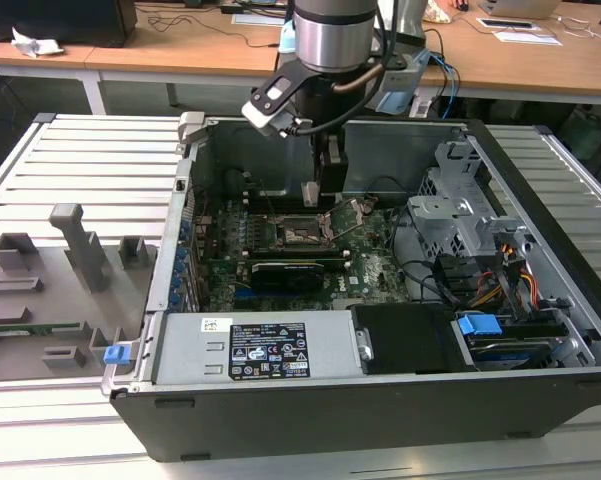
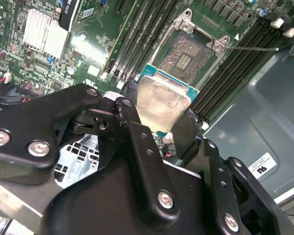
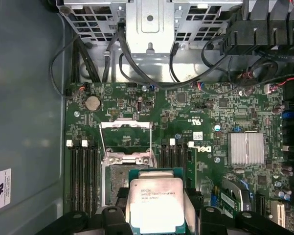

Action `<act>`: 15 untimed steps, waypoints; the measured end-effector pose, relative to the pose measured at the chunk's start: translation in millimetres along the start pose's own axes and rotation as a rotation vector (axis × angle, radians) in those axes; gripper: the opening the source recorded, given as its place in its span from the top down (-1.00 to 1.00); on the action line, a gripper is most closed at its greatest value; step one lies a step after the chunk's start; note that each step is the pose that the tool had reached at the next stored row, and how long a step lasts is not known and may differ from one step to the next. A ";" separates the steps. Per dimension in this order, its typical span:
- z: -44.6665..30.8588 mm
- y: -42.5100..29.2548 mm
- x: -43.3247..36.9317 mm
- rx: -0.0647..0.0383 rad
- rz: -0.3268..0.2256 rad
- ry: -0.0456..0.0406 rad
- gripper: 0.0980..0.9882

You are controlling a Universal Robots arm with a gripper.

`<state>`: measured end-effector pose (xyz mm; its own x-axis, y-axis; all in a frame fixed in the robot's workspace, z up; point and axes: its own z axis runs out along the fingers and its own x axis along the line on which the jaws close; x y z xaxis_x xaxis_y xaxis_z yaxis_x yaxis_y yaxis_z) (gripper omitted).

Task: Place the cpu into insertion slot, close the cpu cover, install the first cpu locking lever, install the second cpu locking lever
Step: 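Place the cpu into insertion slot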

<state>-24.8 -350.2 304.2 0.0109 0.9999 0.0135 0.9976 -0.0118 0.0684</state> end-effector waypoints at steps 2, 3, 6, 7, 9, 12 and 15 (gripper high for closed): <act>1.1 -0.1 0.0 0.000 0.000 0.0004 0.03; 1.7 -0.1 0.0 0.000 0.000 0.0004 0.03; 2.7 -0.2 0.0 0.000 0.000 0.0003 0.03; 2.9 -0.2 0.0 0.000 0.000 0.0003 0.03; 3.4 -0.3 0.0 0.000 0.000 0.0003 0.03; 4.2 -0.3 -0.1 0.000 0.000 0.0003 0.03; 4.7 -0.3 -0.1 0.000 0.000 0.0002 0.03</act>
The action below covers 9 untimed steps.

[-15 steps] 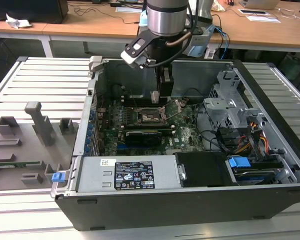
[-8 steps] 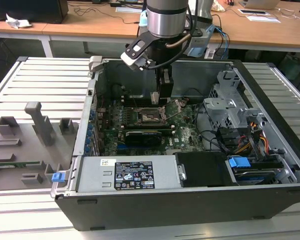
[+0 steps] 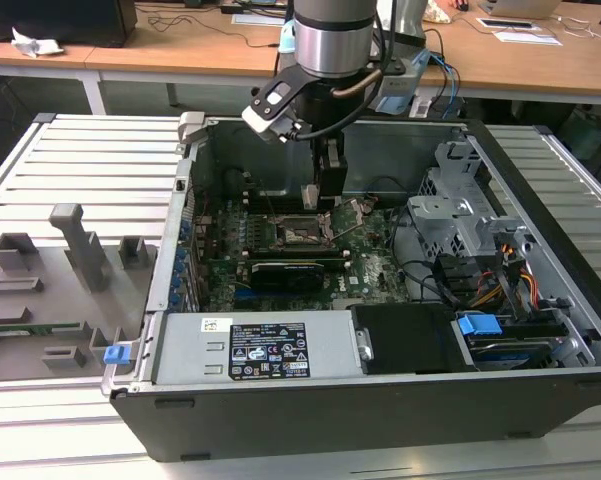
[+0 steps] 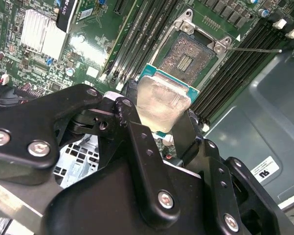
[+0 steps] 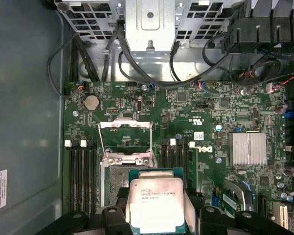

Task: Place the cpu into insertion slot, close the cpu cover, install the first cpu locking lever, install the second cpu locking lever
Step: 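Place the cpu into insertion slot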

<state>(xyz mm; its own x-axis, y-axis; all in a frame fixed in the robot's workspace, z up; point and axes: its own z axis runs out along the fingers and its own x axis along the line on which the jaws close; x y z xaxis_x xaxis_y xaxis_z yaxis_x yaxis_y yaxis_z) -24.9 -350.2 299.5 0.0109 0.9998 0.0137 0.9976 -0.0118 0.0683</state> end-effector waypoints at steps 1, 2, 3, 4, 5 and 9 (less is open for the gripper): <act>0.3 0.0 0.0 0.000 0.000 0.0001 0.03; 0.4 0.0 0.0 0.000 0.000 0.0001 0.03; 0.6 0.0 0.0 0.000 0.000 0.0000 0.03; 0.8 -0.1 0.0 0.000 0.000 0.0000 0.03; 1.3 -0.1 0.0 0.000 0.000 0.0001 0.03; 2.3 -0.1 0.1 0.000 0.000 0.0003 0.03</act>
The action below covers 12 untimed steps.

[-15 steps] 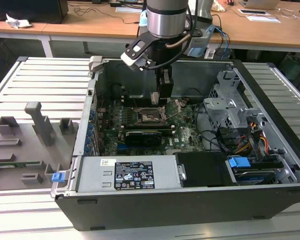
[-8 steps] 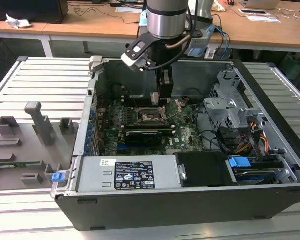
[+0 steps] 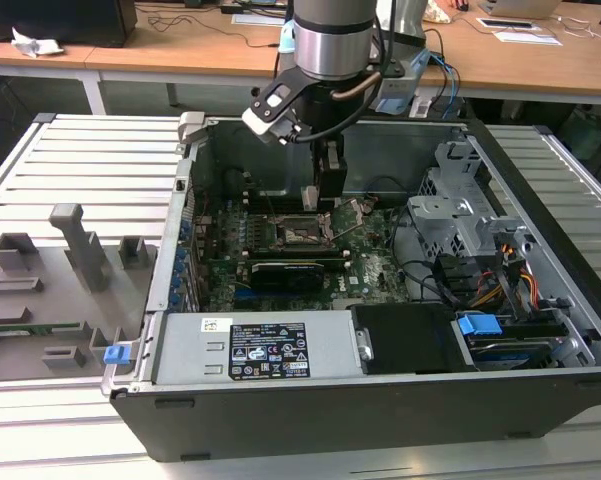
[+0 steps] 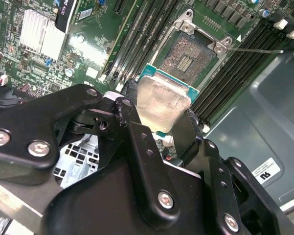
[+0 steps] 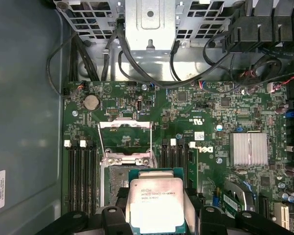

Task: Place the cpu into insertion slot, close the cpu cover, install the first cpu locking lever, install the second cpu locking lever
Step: 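Place the cpu into insertion slot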

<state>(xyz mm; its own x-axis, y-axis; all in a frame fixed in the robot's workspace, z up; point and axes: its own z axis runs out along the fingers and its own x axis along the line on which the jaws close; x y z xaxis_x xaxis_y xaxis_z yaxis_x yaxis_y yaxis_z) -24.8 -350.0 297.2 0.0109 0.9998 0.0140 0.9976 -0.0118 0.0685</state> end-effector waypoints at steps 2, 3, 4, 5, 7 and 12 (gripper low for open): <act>0.9 -0.2 0.9 0.000 0.000 -0.0002 0.03; 2.0 -0.2 1.9 0.000 0.000 -0.0002 0.03; 2.8 -0.3 2.5 0.000 0.000 -0.0003 0.03; 4.1 -0.4 3.3 0.000 0.000 -0.0002 0.03; 8.4 -0.7 5.7 0.000 0.000 -0.0001 0.03; 14.2 -1.1 6.8 0.000 0.000 -0.0002 0.03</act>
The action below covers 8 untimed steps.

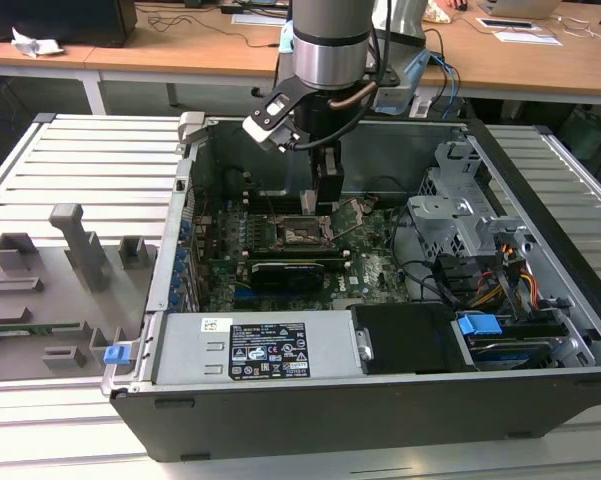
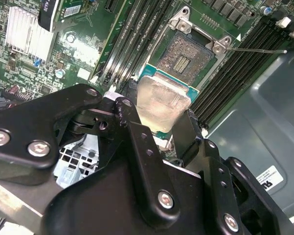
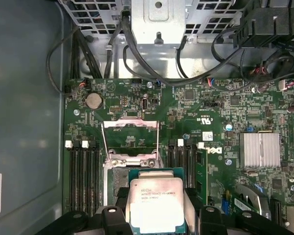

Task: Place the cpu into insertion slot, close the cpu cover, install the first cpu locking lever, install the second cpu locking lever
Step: 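Place the cpu into insertion slot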

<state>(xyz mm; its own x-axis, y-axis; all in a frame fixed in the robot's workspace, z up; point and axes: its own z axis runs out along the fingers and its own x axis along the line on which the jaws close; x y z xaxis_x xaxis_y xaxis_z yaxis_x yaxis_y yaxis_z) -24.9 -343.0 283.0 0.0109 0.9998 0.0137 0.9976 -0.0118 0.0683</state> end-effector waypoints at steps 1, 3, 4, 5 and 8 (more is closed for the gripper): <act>0.6 0.0 0.0 0.000 0.000 0.0000 0.03; 1.8 -0.1 0.0 0.000 0.000 0.0000 0.03; 2.6 -0.2 0.0 0.000 0.000 0.0001 0.03; 3.0 -0.2 -0.1 0.000 0.000 -0.0002 0.03; 4.0 -0.3 0.0 0.000 0.000 0.0001 0.03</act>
<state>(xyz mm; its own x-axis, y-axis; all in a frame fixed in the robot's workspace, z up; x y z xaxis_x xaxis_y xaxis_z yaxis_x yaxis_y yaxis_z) -24.8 -343.0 279.0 0.0109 0.9998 0.0138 0.9976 -0.0118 0.0684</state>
